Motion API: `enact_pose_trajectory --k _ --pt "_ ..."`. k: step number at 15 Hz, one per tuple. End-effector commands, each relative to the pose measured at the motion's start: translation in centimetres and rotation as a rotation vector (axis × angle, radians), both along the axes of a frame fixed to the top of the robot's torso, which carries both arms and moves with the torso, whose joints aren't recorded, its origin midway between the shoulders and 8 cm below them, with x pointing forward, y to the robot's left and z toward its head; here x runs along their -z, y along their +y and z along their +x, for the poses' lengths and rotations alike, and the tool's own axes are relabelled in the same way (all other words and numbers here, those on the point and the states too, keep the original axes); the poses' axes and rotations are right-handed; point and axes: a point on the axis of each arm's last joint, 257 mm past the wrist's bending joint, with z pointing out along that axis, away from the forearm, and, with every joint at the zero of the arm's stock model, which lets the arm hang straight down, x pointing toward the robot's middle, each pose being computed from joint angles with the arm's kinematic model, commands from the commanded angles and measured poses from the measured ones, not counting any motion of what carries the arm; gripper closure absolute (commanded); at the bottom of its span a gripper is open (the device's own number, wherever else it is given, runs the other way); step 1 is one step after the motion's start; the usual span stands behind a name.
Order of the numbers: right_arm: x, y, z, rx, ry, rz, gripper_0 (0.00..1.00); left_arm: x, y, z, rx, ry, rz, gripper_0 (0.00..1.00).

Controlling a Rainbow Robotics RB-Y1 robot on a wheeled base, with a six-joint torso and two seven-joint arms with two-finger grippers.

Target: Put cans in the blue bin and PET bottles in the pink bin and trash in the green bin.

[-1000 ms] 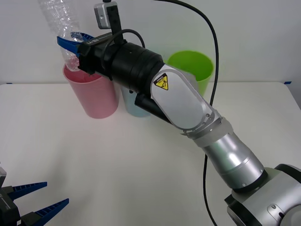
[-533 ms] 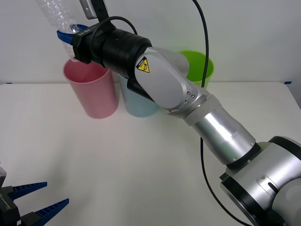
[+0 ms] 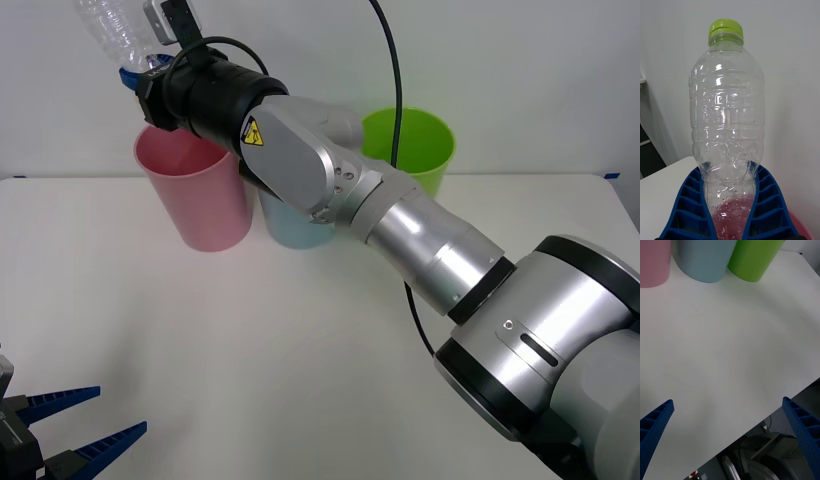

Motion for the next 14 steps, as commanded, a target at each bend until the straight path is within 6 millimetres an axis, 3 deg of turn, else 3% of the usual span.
enact_pose_trajectory --k 1,7,14 --pt "1.0 -1.0 1.8 0.045 -0.004 -0.031 1.00 0.0 0.0 0.0 0.000 0.000 0.000 0.00" --pt "4.1 -2.8 3.9 0.126 -0.045 -0.074 1.00 0.0 0.0 0.0 0.000 0.000 0.000 0.00" --pt "4.9 -2.3 3.4 0.111 -0.015 -0.070 1.00 0.0 0.0 0.0 0.000 0.000 0.000 0.00"
